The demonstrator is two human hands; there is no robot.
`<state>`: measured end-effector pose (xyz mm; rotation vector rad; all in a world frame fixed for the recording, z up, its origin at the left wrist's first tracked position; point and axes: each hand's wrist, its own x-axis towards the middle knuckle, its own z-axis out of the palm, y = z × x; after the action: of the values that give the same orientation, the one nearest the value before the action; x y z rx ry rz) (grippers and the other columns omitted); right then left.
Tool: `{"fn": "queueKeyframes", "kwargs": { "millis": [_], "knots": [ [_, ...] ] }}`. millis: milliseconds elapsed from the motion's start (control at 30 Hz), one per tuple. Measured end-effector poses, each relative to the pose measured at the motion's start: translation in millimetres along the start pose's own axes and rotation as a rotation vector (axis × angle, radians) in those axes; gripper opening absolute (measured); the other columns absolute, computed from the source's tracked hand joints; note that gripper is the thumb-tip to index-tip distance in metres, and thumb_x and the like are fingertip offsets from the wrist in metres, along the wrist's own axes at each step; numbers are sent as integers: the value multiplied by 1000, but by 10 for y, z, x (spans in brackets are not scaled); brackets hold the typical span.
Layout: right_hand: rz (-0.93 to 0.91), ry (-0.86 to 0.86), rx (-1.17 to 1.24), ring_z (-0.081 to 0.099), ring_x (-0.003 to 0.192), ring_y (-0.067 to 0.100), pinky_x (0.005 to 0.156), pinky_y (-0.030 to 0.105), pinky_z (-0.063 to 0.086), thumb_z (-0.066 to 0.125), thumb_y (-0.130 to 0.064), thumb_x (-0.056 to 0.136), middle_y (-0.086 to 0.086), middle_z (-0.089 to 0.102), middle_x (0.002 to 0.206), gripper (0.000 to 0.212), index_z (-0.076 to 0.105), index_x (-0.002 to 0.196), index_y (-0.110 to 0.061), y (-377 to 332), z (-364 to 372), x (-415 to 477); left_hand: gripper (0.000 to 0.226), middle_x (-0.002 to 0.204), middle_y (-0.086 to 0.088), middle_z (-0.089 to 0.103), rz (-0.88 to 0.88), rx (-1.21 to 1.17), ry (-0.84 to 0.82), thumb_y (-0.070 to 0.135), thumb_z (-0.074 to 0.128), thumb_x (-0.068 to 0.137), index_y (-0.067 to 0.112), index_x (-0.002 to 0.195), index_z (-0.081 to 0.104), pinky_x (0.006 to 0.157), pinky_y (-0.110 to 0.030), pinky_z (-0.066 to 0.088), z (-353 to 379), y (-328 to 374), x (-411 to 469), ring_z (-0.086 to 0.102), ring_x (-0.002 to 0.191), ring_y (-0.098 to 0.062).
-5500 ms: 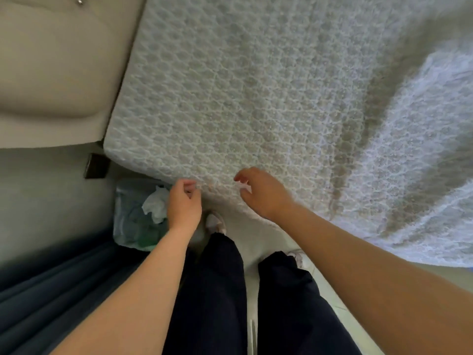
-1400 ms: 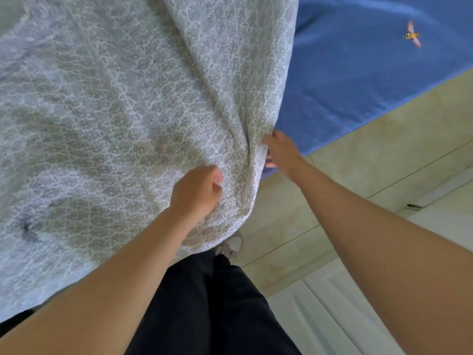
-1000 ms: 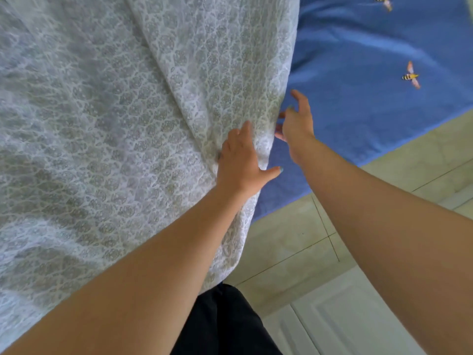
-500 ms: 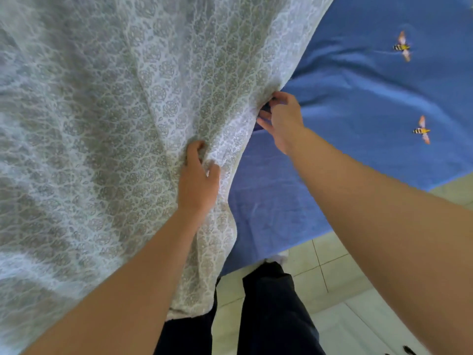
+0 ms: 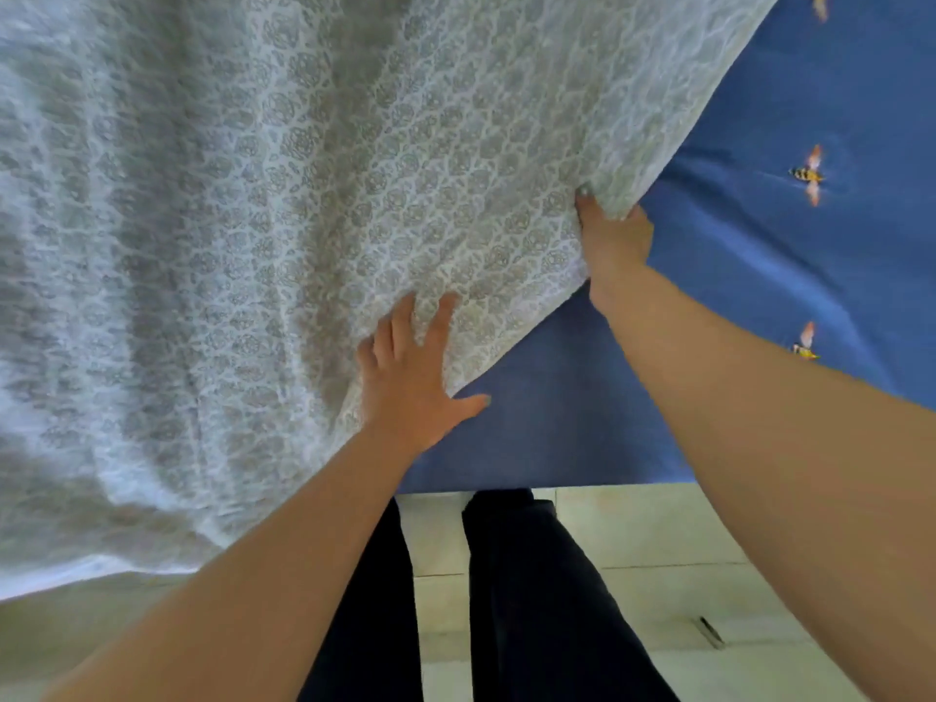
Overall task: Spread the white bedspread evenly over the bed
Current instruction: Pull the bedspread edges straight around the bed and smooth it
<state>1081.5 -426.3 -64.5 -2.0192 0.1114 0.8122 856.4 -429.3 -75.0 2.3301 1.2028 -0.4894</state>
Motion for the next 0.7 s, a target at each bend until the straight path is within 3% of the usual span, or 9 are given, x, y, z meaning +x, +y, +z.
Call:
{"fn": "queueKeyframes", "kwargs": {
  "millis": [100,200,300,400,467,533,600,700],
  "knots": [
    [10,83,-22,55,101,10,88,21,44,53,-30,96,-11,51,102,39,52,132,-13,255,-474,54,109,160,-9,-7,49,65,-42,63,65,72,32,151,-4,118,-51,8,241,340,-124,0,147,-33],
    [42,96,-73,51,113,13,87,15,35,51,-28,98,-2,54,122,44,46,138,-11,505,-750,27,92,157,-7,13,73,151,-35,39,63,83,26,152,4,115,-47,22,415,680,-305,18,143,-32],
    [81,106,-121,49,127,23,101,25,39,50,-32,98,5,51,138,48,44,140,-10,765,-960,-17,61,140,-4,39,84,138,30,12,57,85,18,141,33,97,-36,38,495,899,-436,42,123,-28],
    [133,180,-202,38,137,28,114,34,31,48,-35,98,9,38,150,59,31,147,-7,1064,-1319,-53,38,121,-3,51,97,43,-71,3,53,87,15,123,46,77,-30,39,531,1024,-525,49,109,-24],
    [182,211,-249,47,128,32,109,41,38,48,-36,98,13,44,146,56,38,144,-5,1284,-1626,-101,36,116,-4,54,148,24,-155,3,52,89,17,122,48,70,-30,39,595,1126,-602,52,104,-24],
    [248,231,-291,56,106,32,94,45,48,47,-41,96,14,54,135,54,47,138,-8,1545,-1962,-215,35,114,-3,55,193,13,-187,6,52,91,19,123,49,68,-30,39,689,1258,-758,54,101,-24],
    [291,232,-282,53,92,25,79,38,46,48,-45,92,12,59,120,56,50,135,-9,1841,-2234,-314,35,112,-2,56,189,14,-193,3,50,89,19,121,50,68,-29,39,779,1358,-899,54,99,-23],
    [289,197,-222,52,80,22,73,35,44,54,-33,92,5,57,98,40,57,123,-8,1989,-2400,-468,36,111,-3,55,146,51,-193,1,53,84,17,116,49,72,-30,43,914,1419,-1079,52,102,-23]
  ]
}}
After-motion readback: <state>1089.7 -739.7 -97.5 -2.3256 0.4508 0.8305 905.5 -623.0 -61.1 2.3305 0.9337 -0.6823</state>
